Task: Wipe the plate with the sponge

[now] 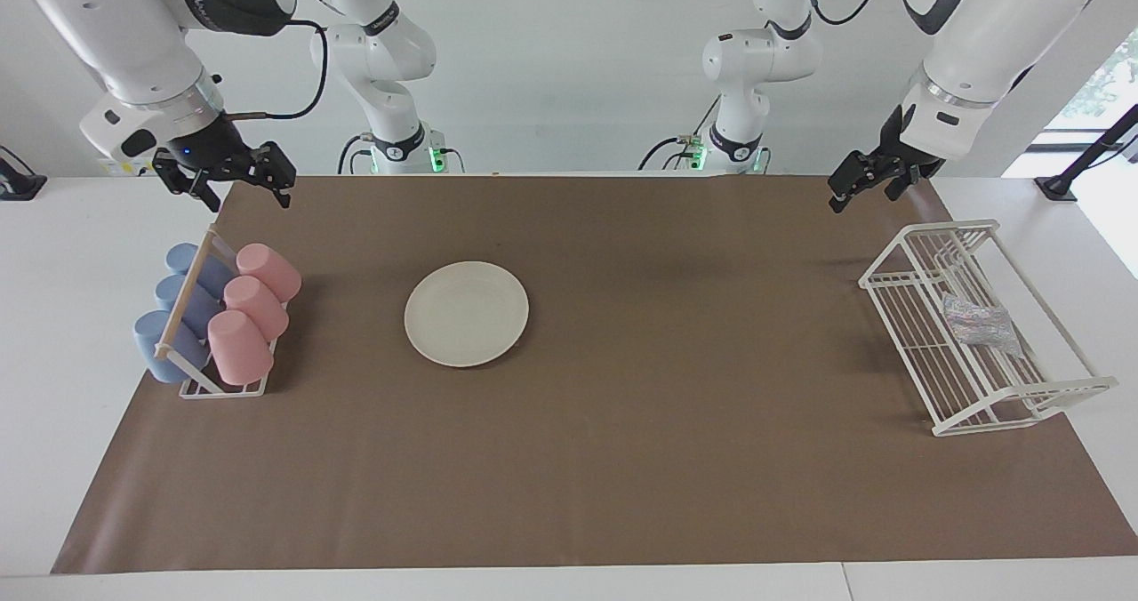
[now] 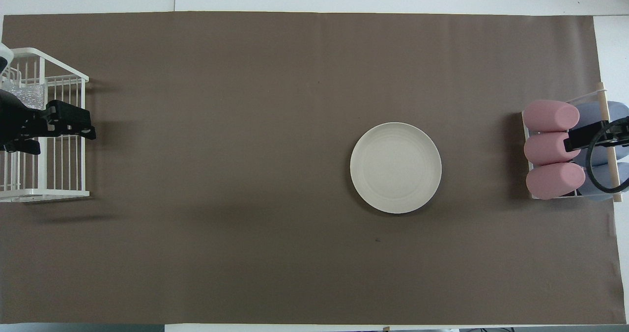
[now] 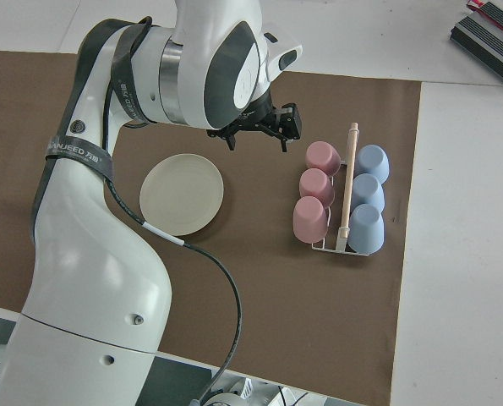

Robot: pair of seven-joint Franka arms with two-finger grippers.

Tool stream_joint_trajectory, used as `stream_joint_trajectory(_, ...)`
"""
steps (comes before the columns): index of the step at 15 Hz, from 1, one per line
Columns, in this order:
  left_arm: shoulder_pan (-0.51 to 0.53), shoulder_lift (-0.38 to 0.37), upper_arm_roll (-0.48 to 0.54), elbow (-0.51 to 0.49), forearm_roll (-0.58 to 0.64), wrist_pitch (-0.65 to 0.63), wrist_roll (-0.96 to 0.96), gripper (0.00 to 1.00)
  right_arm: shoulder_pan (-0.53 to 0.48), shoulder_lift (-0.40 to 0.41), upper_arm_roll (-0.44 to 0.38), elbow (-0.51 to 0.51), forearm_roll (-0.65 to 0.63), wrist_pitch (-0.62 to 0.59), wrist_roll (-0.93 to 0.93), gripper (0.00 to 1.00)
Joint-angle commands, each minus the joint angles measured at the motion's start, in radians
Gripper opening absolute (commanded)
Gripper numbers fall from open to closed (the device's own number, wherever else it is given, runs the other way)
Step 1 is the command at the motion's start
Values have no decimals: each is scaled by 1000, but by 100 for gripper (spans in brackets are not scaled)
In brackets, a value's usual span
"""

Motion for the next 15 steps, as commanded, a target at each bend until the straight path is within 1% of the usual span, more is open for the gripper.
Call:
stream_joint_trajectory(1, 3, -15, -2, -10, -4, 10, 12, 100, -4, -14, 6, 0, 1, -13, 11, 100)
stream_joint_trajectory(7, 10, -15, -1, -12, -4, 33, 2, 100, -12, -19, 6, -3, 1, -7, 23, 100)
stream_joint_trajectory(9, 3, -20, 1, -21, 28, 29, -1, 100, -10, -19, 6, -5, 1, -1, 23, 100)
stream_joint_trajectory(12, 1, -17, -2, -22, 133, 26, 1, 100, -17, -19, 0, -6, 1, 1, 23, 100)
stream_joint_trajectory(13, -6, -6, -7, -25, 210, 27, 1, 100, -15, -19, 1, -8, 1, -1, 22, 100)
stream_joint_trajectory(14, -35, 5, -7, -36, 282, 39, -1, 100, -4, -20, 1, -8, 1, -1, 22, 100)
stream_joint_trajectory(15, -49, 11, -7, -60, 337, 64, -1, 100, -1, -20, 7, -8, 0, -1, 22, 100)
